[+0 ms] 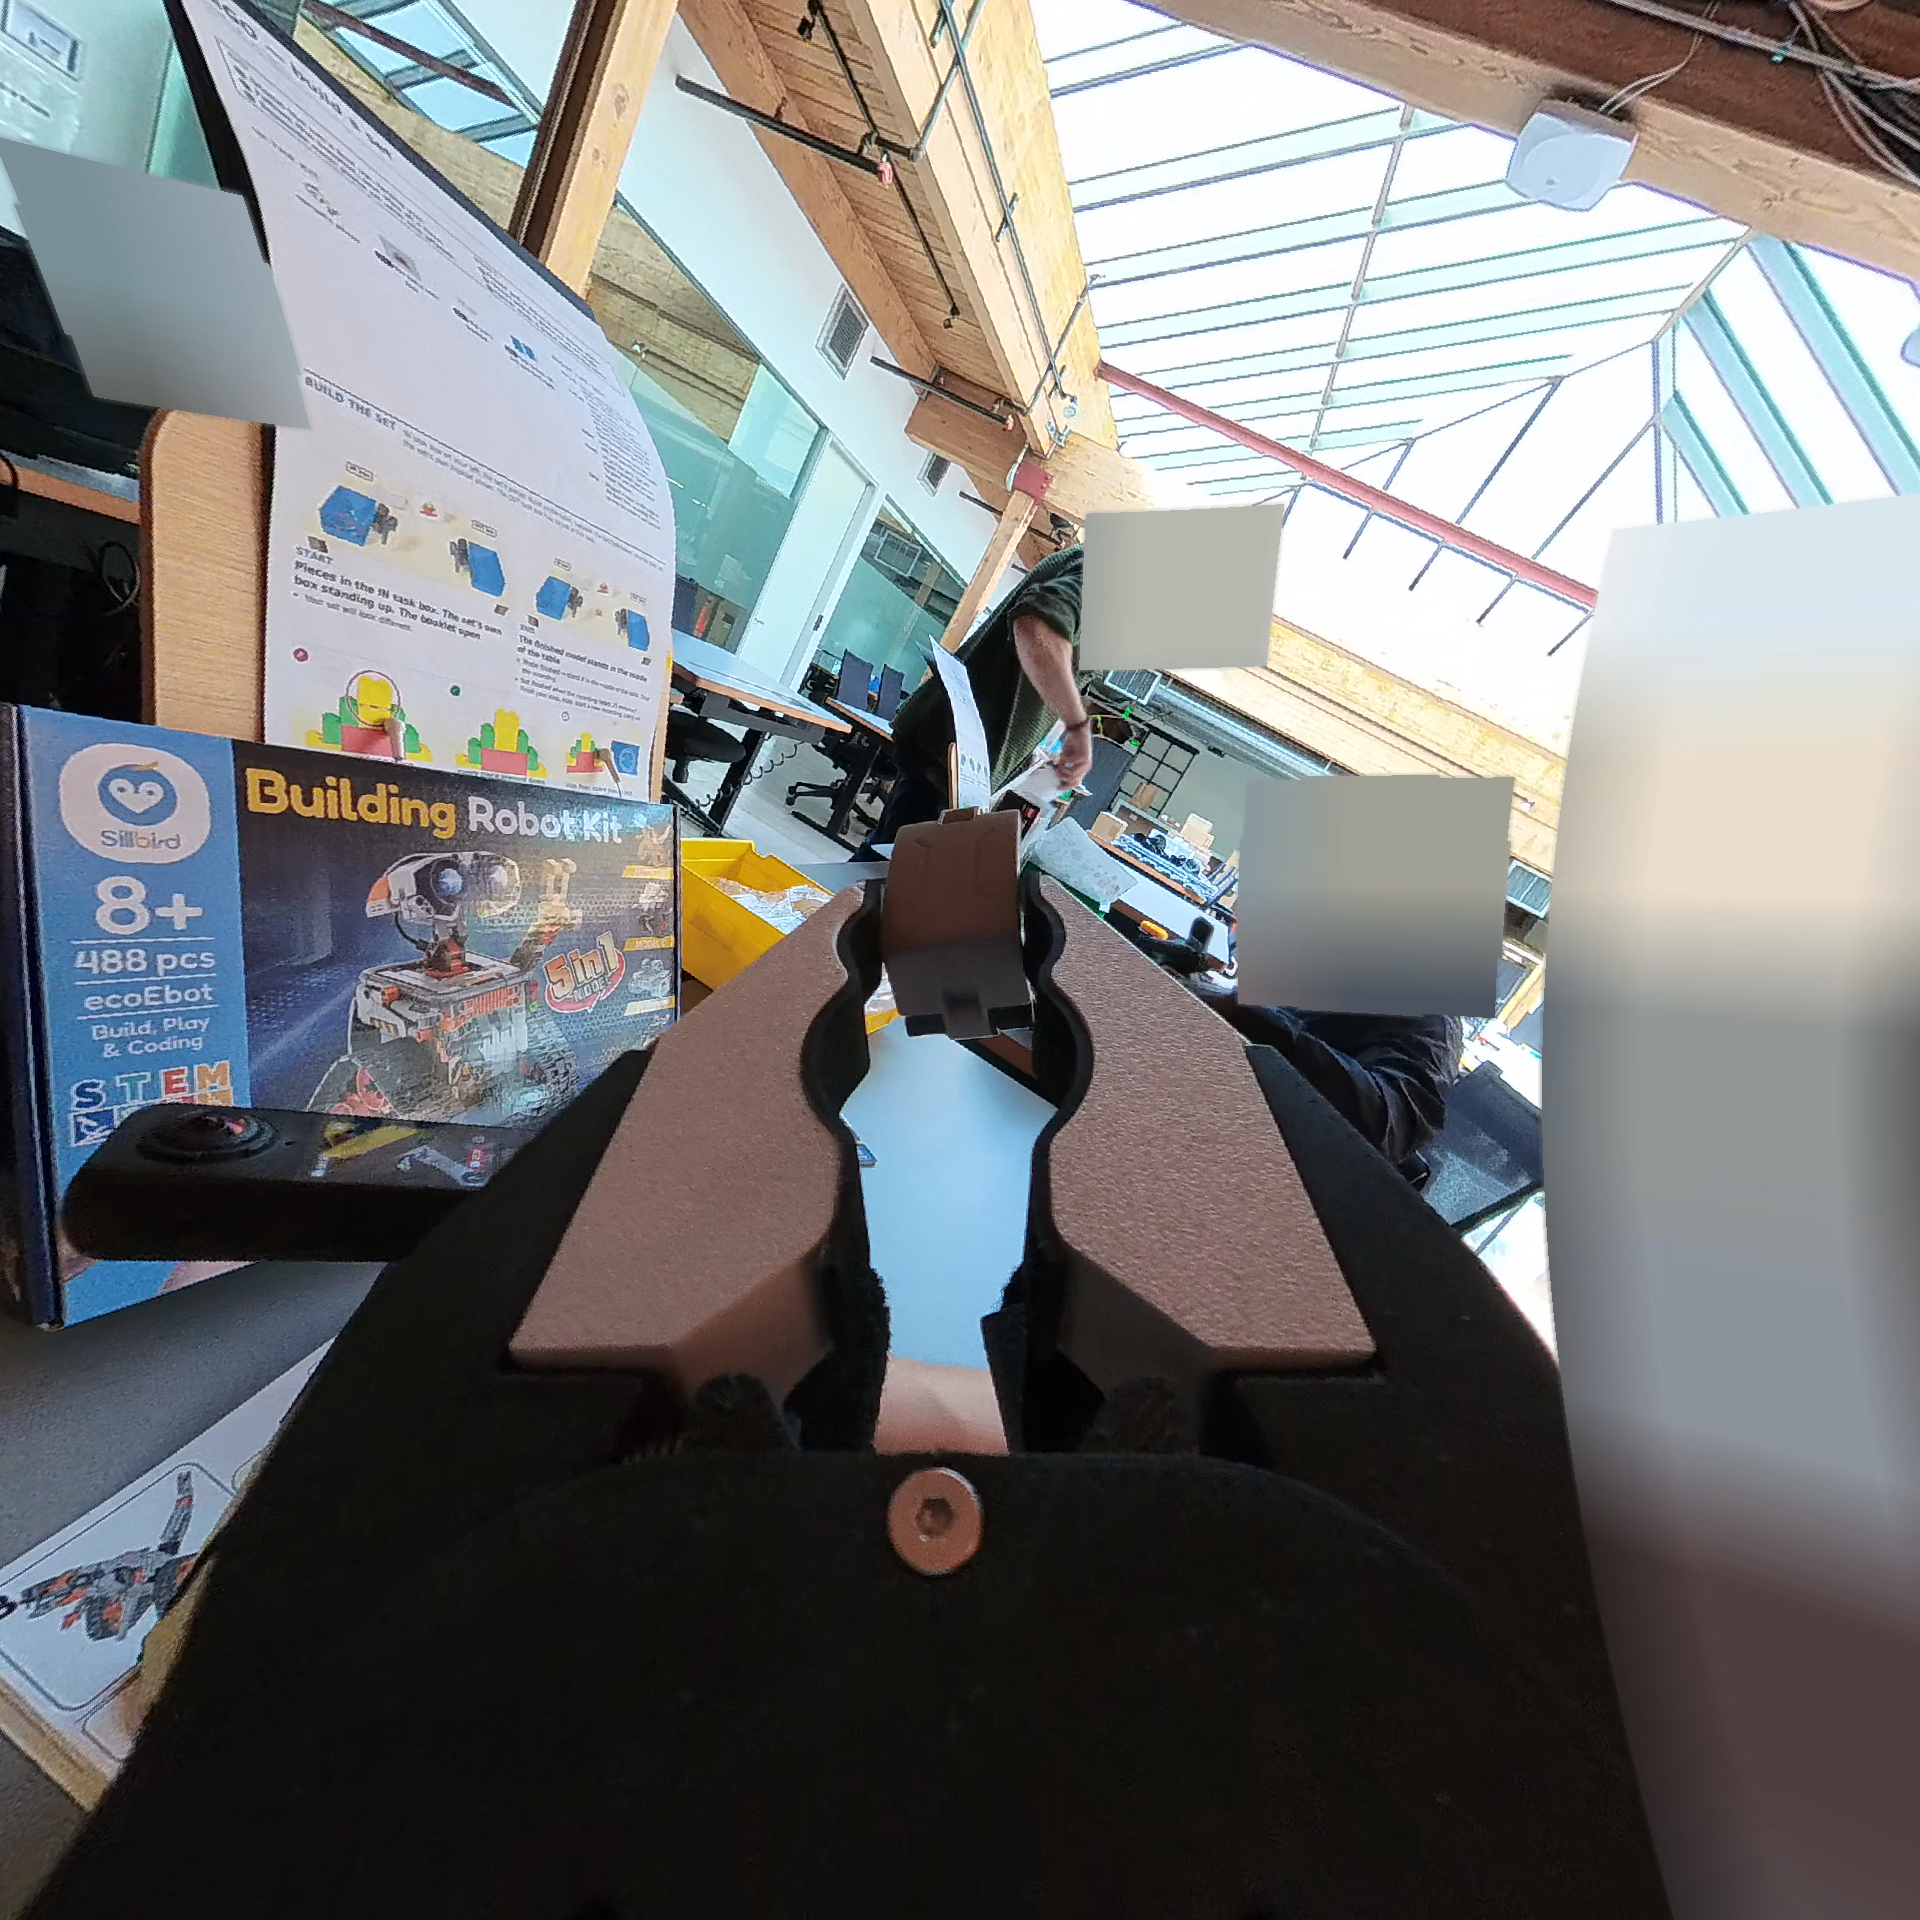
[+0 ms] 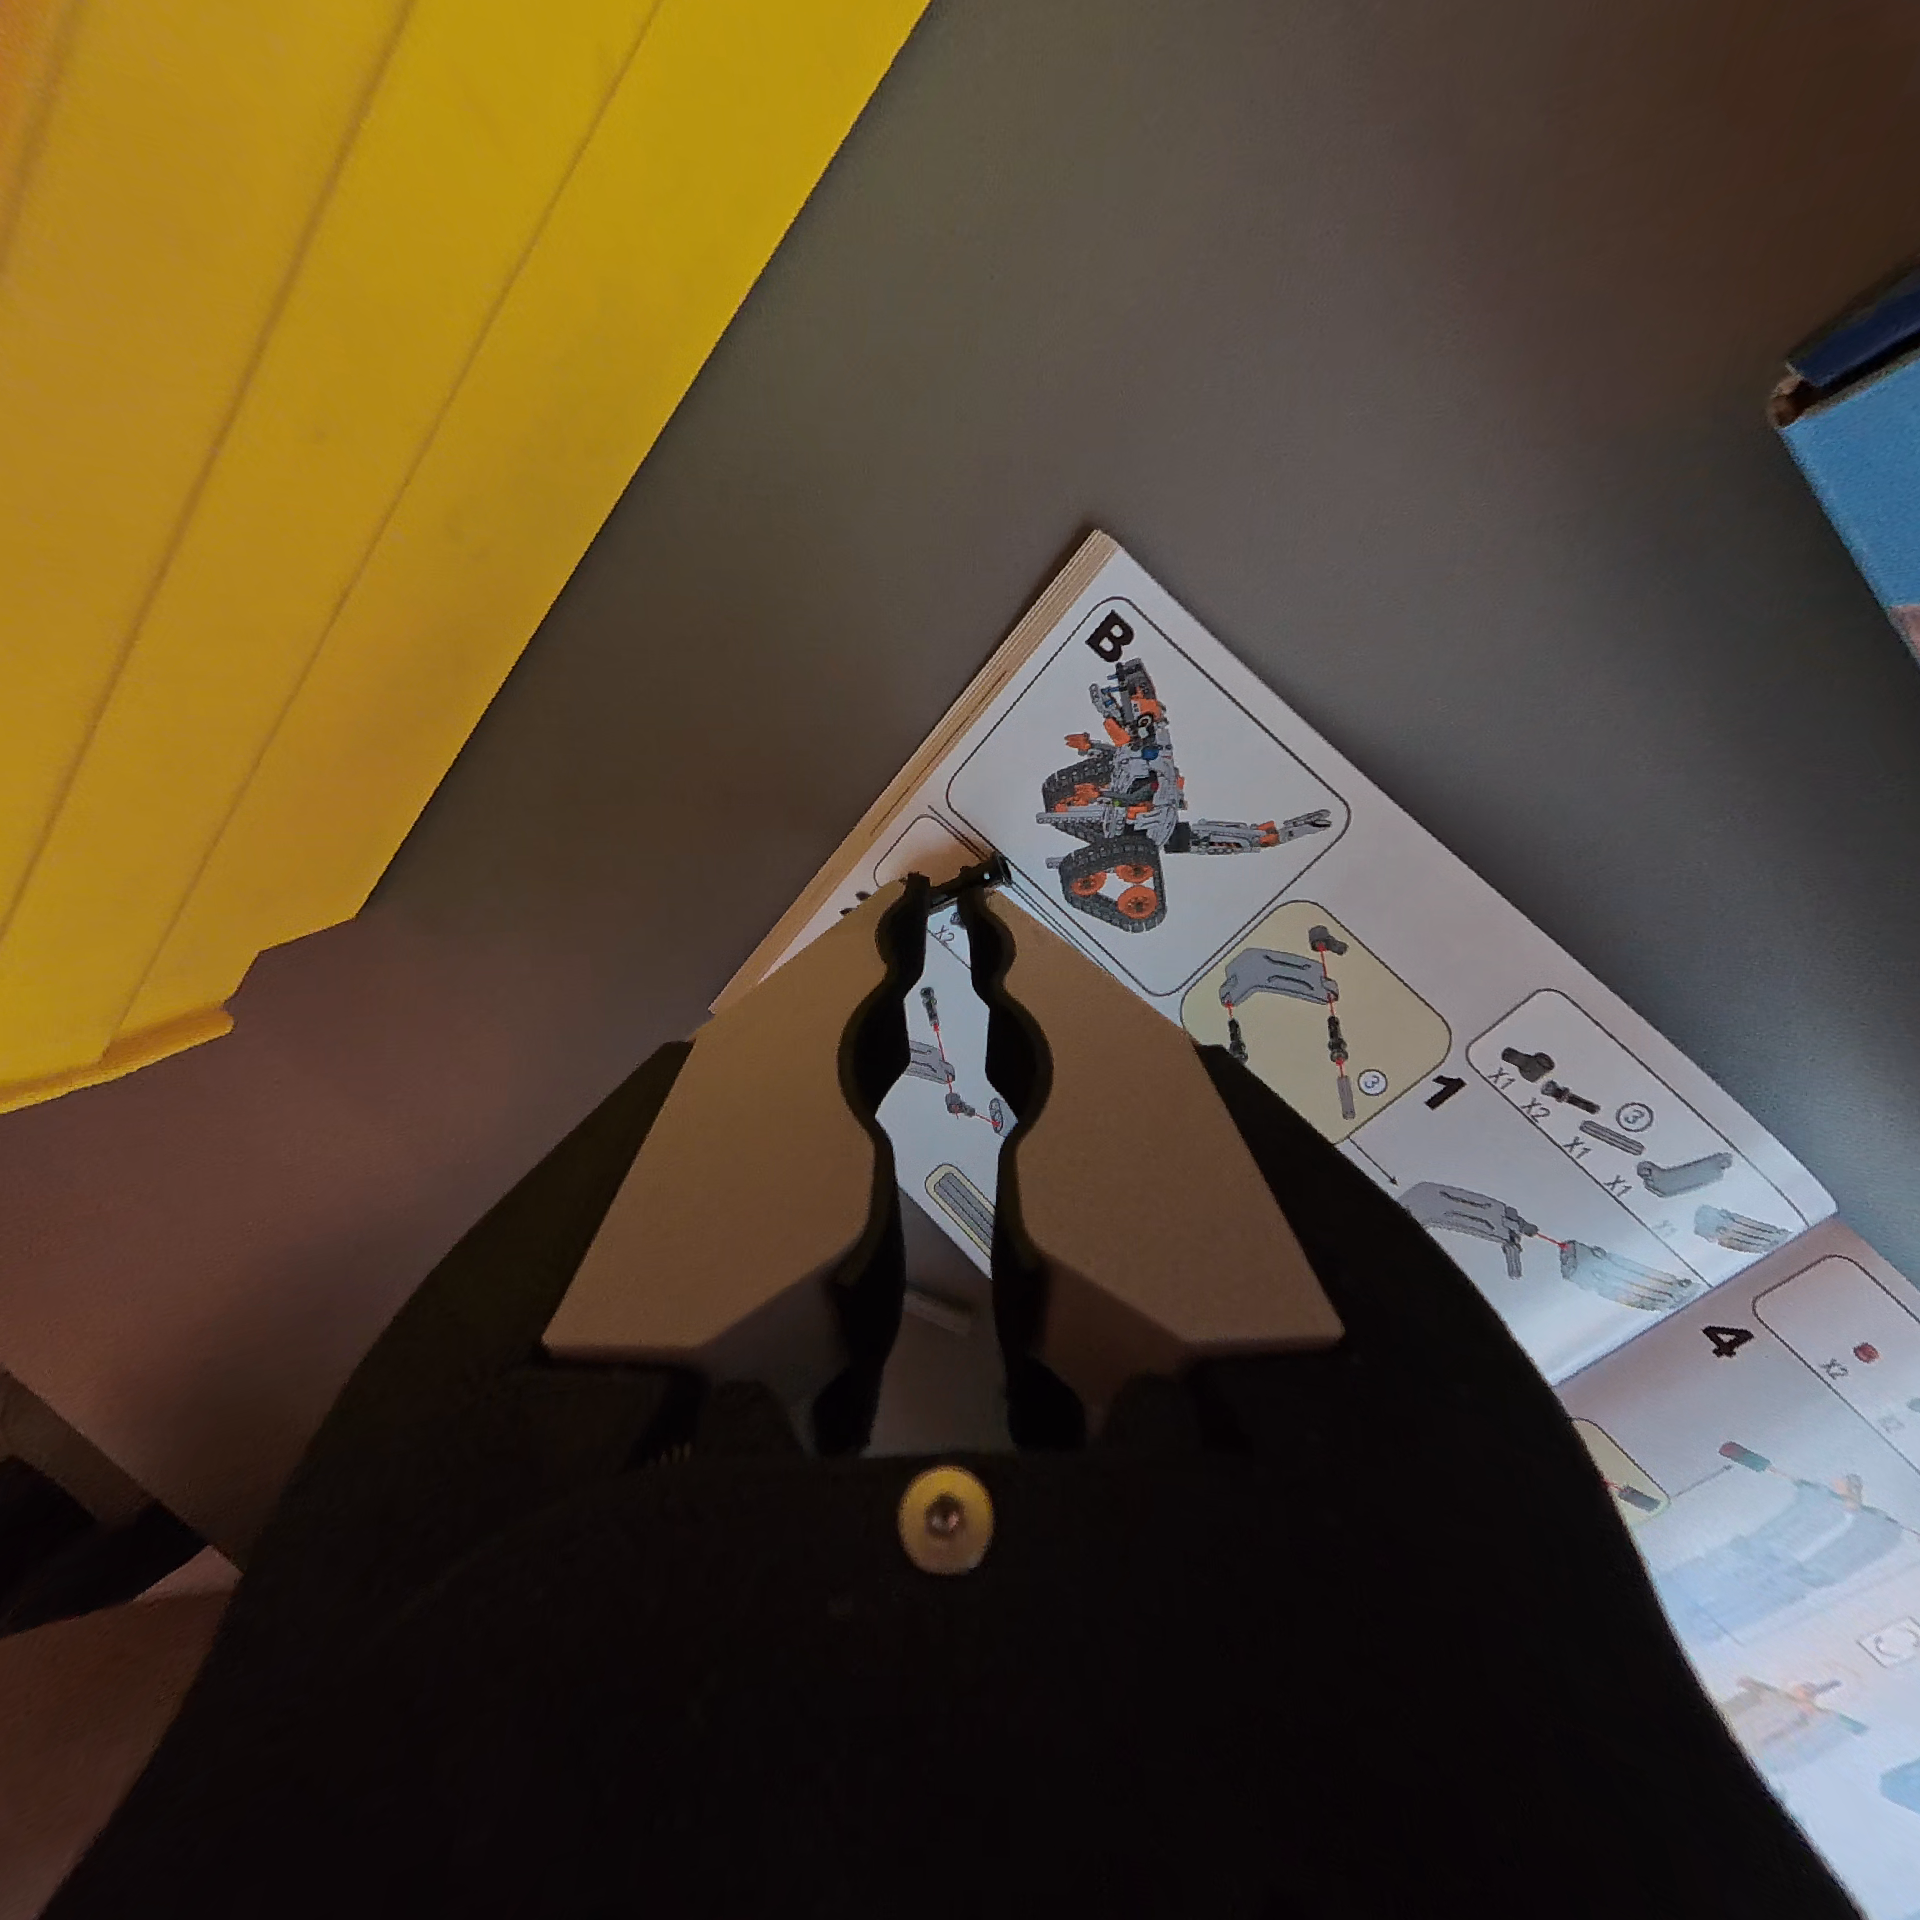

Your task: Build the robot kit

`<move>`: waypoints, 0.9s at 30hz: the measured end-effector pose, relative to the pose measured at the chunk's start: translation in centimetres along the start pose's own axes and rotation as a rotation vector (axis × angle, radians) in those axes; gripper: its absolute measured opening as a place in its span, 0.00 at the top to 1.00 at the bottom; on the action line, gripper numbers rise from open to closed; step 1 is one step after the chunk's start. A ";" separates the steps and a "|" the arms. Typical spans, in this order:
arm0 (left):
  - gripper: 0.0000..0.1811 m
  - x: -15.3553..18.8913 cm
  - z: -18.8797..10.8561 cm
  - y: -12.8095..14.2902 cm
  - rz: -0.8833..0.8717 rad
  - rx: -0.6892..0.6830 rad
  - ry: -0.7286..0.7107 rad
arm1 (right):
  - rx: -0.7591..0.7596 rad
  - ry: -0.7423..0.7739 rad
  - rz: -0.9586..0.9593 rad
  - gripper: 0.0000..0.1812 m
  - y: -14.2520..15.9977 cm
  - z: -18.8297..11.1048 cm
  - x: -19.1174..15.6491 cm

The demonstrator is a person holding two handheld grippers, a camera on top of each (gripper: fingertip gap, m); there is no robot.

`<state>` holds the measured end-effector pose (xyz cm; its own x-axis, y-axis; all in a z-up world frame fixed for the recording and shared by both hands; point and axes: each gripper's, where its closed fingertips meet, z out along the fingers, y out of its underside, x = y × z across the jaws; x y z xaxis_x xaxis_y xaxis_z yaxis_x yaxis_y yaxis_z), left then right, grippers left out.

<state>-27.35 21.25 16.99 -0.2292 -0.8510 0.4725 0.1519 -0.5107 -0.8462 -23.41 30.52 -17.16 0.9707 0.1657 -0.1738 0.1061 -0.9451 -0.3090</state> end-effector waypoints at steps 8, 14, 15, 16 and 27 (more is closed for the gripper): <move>0.86 0.0 -0.2 -0.1 0.002 0.005 -0.001 | -0.015 0.020 0.000 0.99 -0.2 0.1 0.4; 0.86 -0.1 -0.3 -0.2 0.001 0.011 -0.001 | -0.022 0.021 -0.006 0.97 0.2 -0.1 0.3; 0.86 -0.1 -0.3 -0.2 0.001 0.009 0.000 | -0.017 0.018 -0.007 0.97 0.1 -0.2 0.2; 0.86 -0.1 -0.2 -0.1 0.000 0.008 0.000 | -0.009 0.021 -0.009 0.97 0.1 -0.4 0.3; 0.86 0.0 -0.3 -0.2 0.003 0.011 -0.002 | -0.017 0.032 0.002 0.94 -0.1 0.0 0.4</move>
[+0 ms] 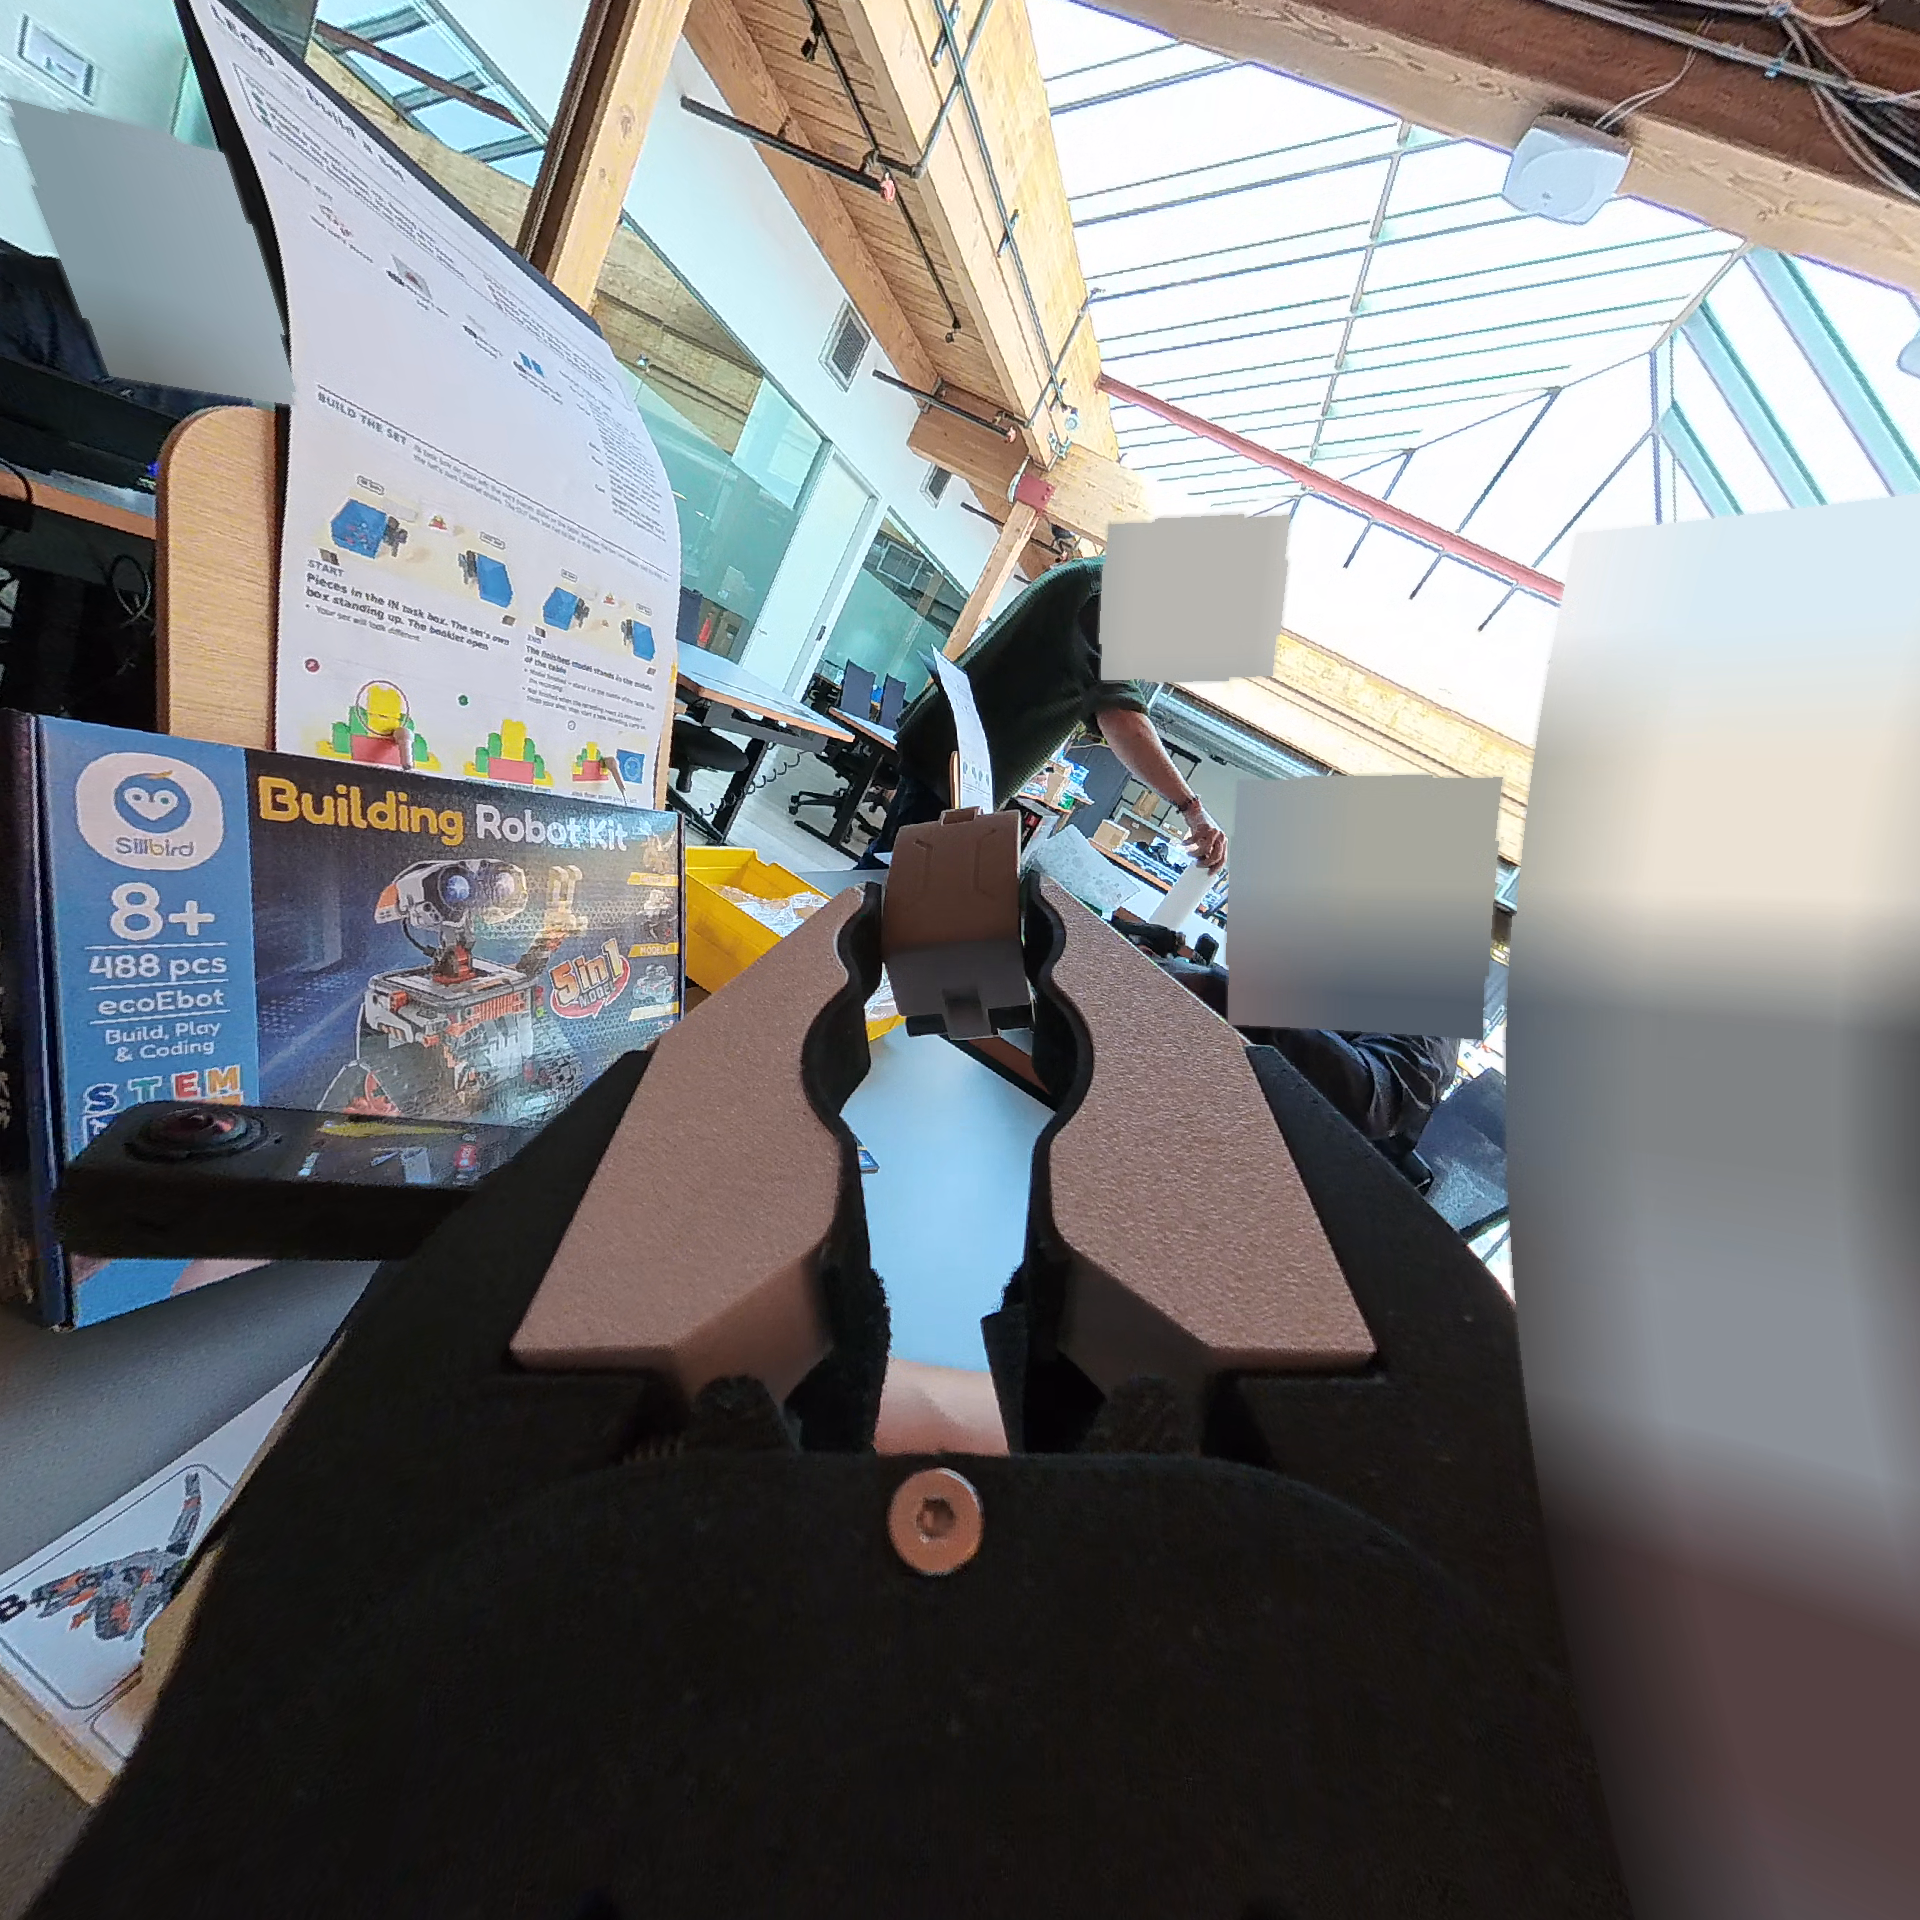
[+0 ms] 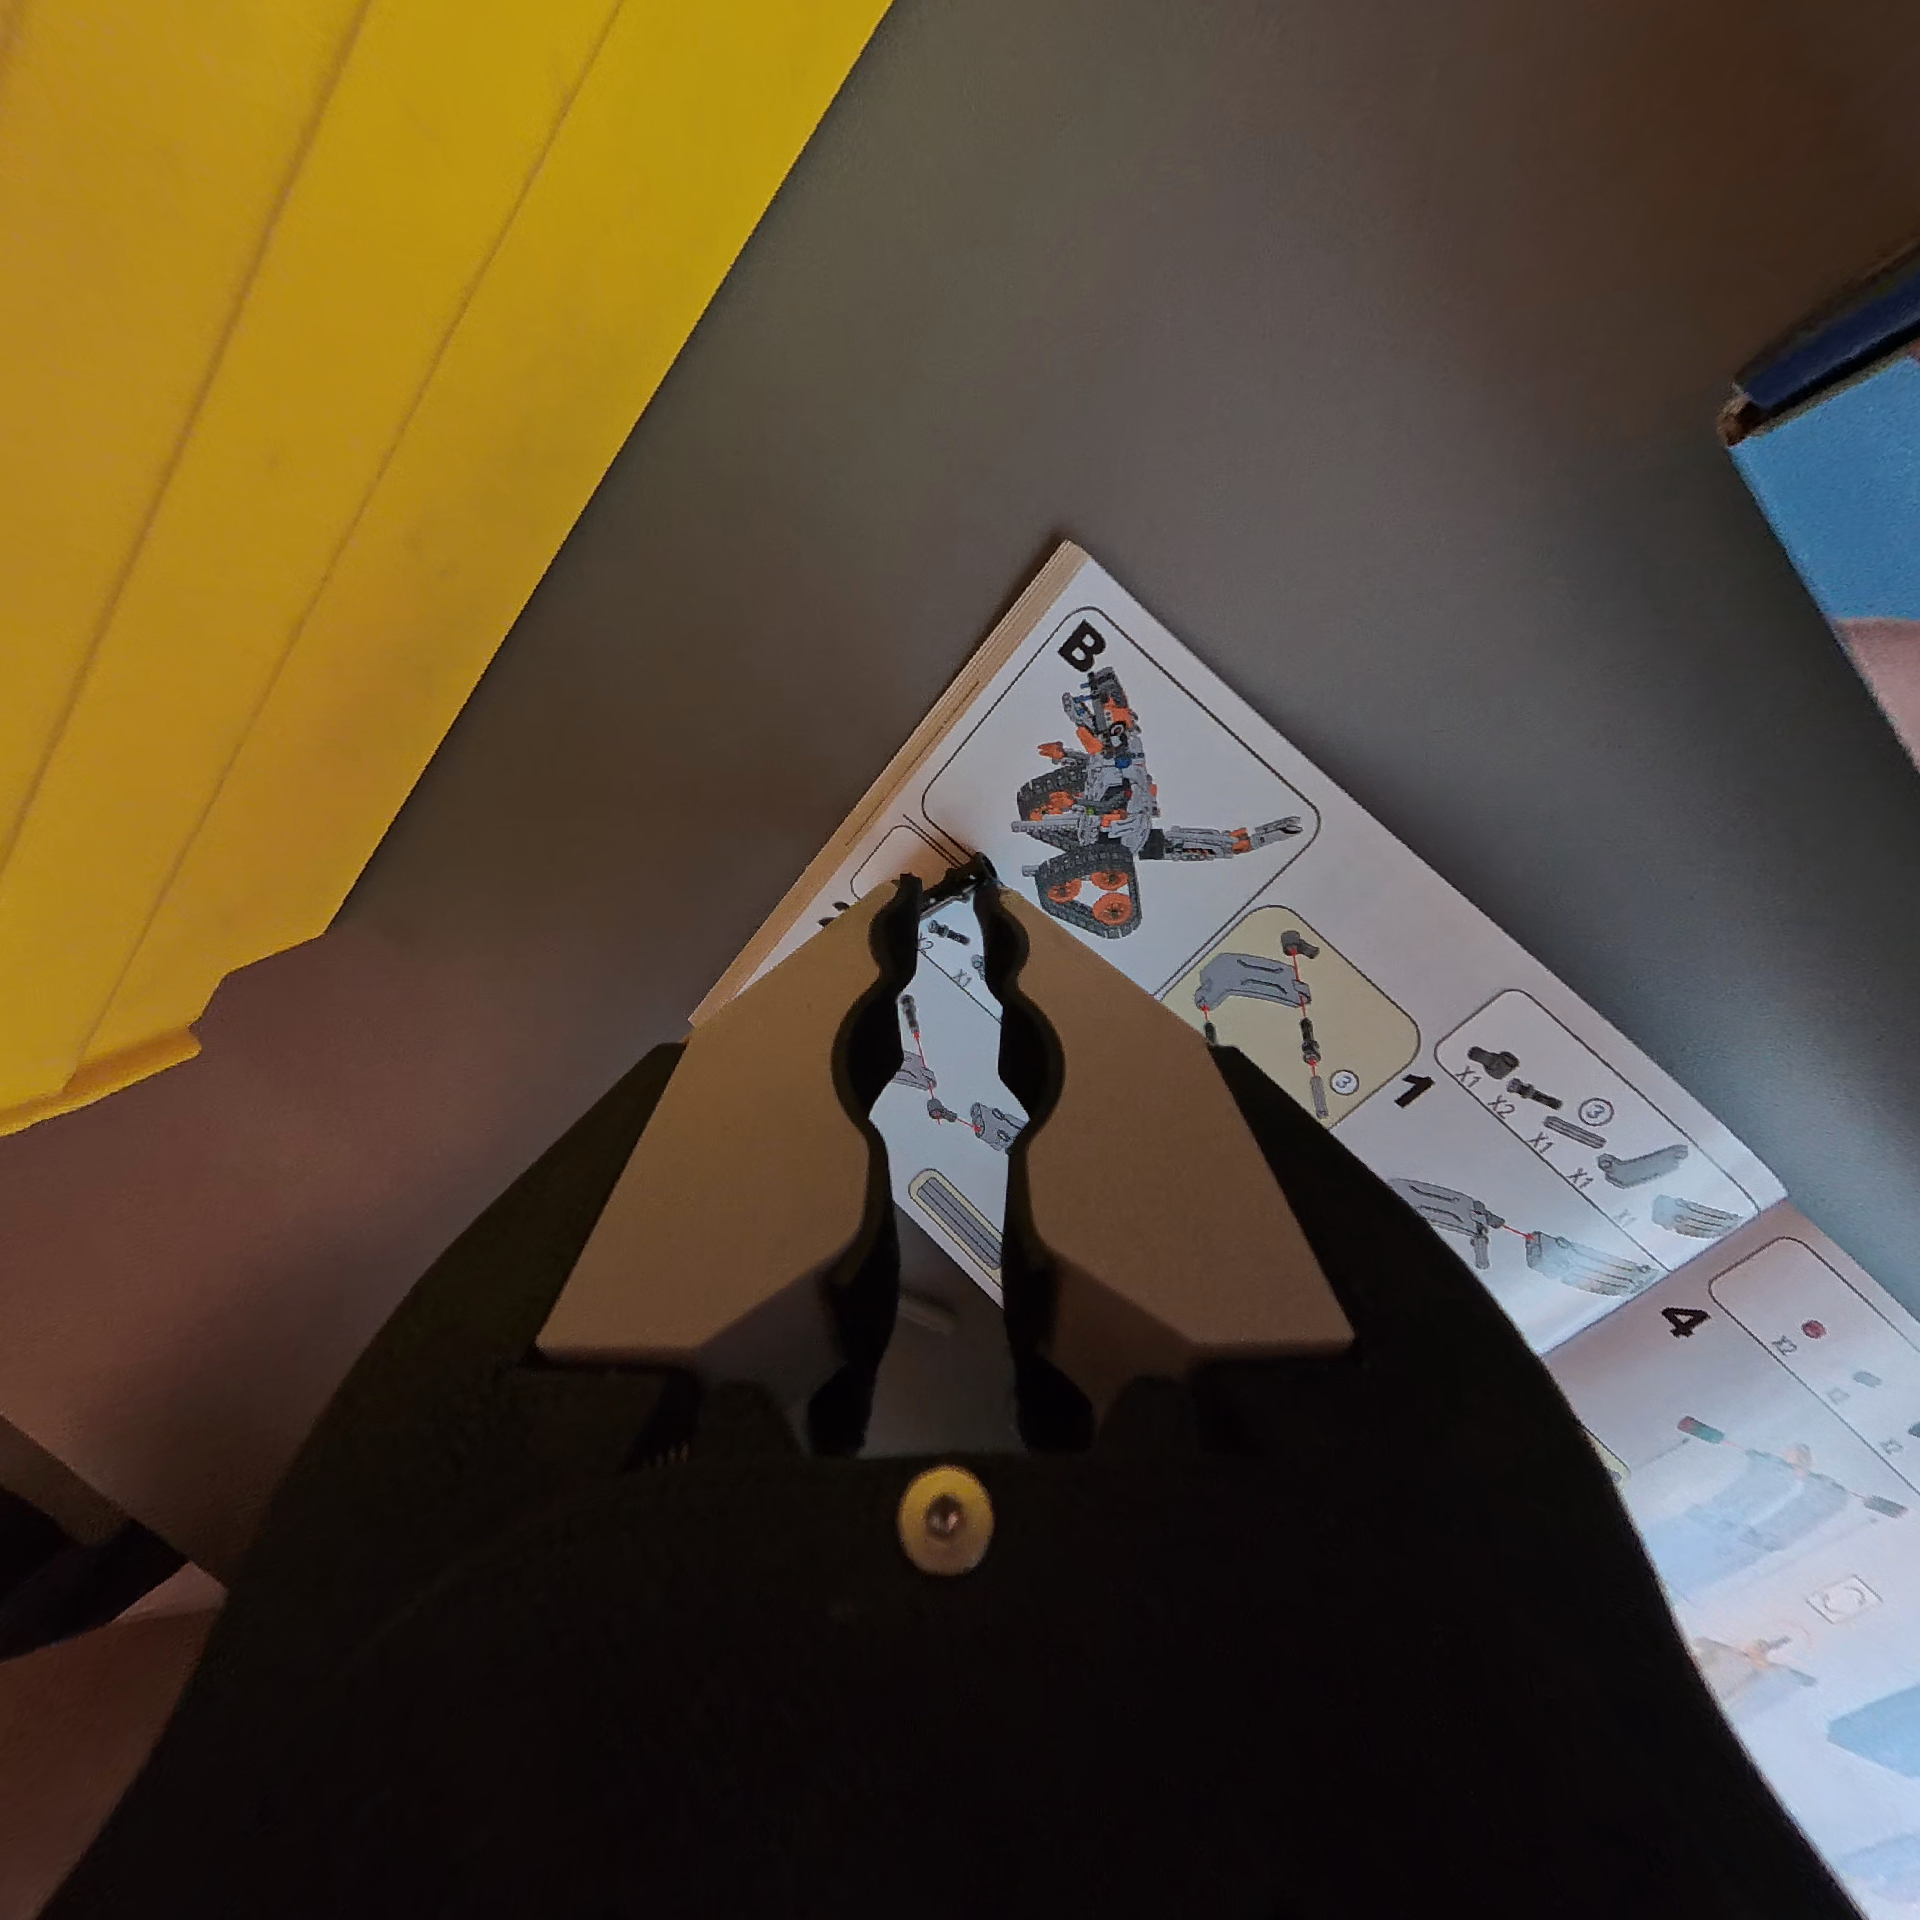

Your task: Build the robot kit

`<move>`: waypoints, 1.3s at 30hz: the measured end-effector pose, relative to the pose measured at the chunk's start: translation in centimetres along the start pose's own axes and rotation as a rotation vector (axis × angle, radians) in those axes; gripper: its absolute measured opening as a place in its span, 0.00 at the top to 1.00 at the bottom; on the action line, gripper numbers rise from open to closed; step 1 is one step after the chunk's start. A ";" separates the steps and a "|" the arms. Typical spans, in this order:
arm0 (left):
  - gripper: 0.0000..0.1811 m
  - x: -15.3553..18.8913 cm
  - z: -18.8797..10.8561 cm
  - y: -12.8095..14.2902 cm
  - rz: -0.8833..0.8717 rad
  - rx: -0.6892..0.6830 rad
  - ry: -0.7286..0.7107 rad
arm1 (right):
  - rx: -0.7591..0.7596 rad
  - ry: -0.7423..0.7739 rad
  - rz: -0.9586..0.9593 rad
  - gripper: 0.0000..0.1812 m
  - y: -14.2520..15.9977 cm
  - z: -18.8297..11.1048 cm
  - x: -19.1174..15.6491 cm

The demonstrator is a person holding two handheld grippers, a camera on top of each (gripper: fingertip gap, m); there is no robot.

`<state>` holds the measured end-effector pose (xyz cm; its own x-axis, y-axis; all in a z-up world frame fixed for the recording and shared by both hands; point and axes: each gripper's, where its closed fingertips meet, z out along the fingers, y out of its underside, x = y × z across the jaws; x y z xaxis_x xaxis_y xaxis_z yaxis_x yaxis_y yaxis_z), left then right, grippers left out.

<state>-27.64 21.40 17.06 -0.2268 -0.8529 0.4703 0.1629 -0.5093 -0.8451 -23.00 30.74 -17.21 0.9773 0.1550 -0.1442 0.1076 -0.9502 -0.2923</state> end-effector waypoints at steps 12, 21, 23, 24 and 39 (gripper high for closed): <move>0.86 0.3 -0.1 0.0 0.006 0.001 0.007 | -0.008 0.049 -0.036 0.96 -0.2 0.2 0.1; 0.86 0.3 -0.1 -0.1 0.006 0.003 0.008 | -0.012 0.054 -0.047 0.94 -0.1 0.4 0.0; 0.86 0.2 -0.2 0.0 0.009 0.002 0.004 | -0.004 0.046 -0.047 0.95 -0.3 0.5 -0.1; 0.86 0.2 -0.2 0.0 0.007 0.002 0.005 | -0.008 0.044 -0.048 0.96 -0.3 0.6 -0.2; 0.87 -2.2 1.8 1.2 -0.066 -0.059 0.016 | 1.051 -0.272 -0.343 0.97 -2.0 -20.9 0.7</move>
